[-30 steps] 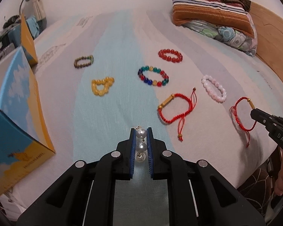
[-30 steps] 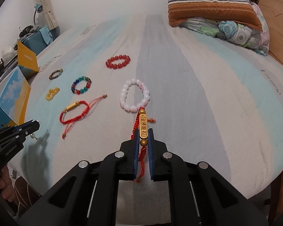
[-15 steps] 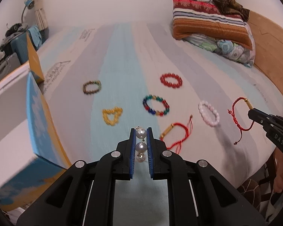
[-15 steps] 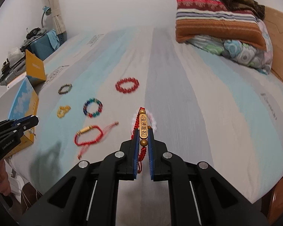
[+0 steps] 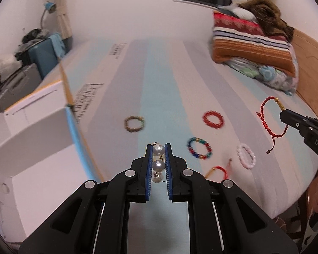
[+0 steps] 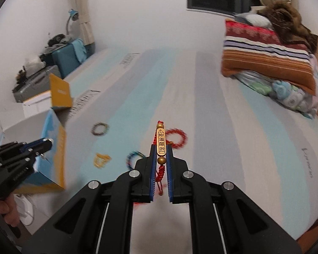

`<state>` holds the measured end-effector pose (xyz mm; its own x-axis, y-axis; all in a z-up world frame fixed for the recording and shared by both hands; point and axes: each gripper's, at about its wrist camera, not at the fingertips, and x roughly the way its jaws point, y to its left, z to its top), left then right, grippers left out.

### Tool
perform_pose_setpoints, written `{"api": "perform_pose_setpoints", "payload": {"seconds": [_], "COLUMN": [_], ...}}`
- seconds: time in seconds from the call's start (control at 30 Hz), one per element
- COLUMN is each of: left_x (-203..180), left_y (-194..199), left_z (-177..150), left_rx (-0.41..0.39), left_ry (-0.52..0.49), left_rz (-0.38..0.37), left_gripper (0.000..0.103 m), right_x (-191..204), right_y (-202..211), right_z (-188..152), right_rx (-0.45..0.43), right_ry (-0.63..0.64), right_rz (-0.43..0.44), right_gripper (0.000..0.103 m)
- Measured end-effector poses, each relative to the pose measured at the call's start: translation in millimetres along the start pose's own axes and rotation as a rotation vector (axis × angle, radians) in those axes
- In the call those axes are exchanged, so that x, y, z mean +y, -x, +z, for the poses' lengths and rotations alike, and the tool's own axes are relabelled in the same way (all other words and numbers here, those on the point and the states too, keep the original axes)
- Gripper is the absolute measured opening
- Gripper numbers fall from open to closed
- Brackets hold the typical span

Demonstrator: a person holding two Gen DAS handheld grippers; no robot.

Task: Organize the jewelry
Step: 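Carry the pearls and red cord bracelet into the white box with both tools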

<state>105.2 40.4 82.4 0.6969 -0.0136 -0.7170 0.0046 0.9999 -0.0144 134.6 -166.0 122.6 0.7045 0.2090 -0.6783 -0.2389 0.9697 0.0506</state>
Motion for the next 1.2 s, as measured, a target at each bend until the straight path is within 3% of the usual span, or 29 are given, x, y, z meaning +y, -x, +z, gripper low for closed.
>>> {"api": "perform_pose_setpoints", "payload": {"seconds": [0.3,0.67,0.9,1.2], "left_x": [71.4,178.3,234.4,265.1], "left_y": [24.3,42.3,39.4,12.3], "left_z": [3.2,-28.2,-56.2,-84.2], "left_rx": [-0.006,0.066,0.161,0.294], "left_ry": [0.088,0.228,0.319,0.414], "left_rz": [0.112,0.254,0.31,0.285], "left_gripper": [0.011,0.011,0.011,0.011], "right_x": [100.7,237.4,310.8,339.5], "right_y": [-10.2,-26.7,-52.9,-117.5], "right_z": [31.8,28.3,10.2,-16.4], "right_rx": [-0.025,0.013,0.113,0.298], "right_ry": [0.115,0.252,0.342,0.379], "right_rz": [0.116,0.289,0.328,0.306], "right_gripper": [0.008,0.008,0.008,0.008]}}
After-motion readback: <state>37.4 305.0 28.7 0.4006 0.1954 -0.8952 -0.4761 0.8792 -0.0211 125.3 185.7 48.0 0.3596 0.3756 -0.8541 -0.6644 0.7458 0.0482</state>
